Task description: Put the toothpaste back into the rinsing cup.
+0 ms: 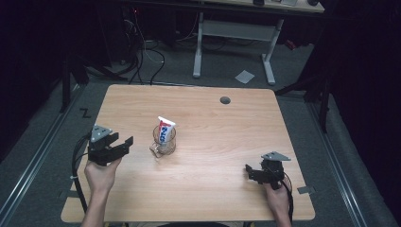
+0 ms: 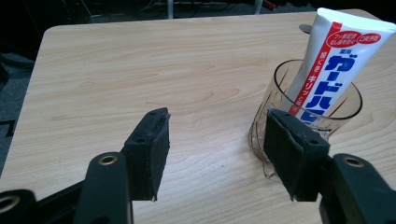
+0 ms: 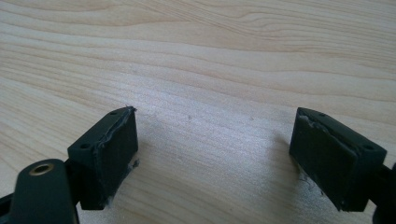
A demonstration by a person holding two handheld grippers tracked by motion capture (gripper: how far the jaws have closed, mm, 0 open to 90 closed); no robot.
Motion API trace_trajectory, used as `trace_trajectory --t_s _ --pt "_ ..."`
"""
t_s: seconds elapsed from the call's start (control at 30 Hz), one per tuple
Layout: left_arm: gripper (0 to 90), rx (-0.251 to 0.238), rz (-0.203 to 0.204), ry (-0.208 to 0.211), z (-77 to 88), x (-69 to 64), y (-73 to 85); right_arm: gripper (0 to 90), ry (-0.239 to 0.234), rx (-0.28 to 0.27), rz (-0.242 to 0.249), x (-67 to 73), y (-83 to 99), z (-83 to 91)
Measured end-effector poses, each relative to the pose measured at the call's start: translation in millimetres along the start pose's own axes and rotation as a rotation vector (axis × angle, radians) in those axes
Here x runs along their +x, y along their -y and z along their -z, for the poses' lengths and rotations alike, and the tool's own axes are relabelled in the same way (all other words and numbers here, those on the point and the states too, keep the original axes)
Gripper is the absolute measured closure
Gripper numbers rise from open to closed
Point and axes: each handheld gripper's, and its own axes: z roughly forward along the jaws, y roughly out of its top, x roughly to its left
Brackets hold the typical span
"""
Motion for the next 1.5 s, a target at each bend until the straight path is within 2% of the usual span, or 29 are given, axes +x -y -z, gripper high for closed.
trace_trajectory --t_s 0.3,0.73,1.5 --pt "41.0 0.016 0.006 -0.009 -1.0 3.8 8.1 15.1 0.000 0.000 0.000 0.0 0.0 0.0" --pt "40.7 0.050 -0.004 -0.016 -8.8 1.9 18.5 15.1 0.001 0.000 0.000 0.0 0.0 0.0" --pt "40.8 0.091 0.039 -0.035 -19.3 12.2 38.5 15.1 0.001 0.000 0.000 0.1 0.1 0.1"
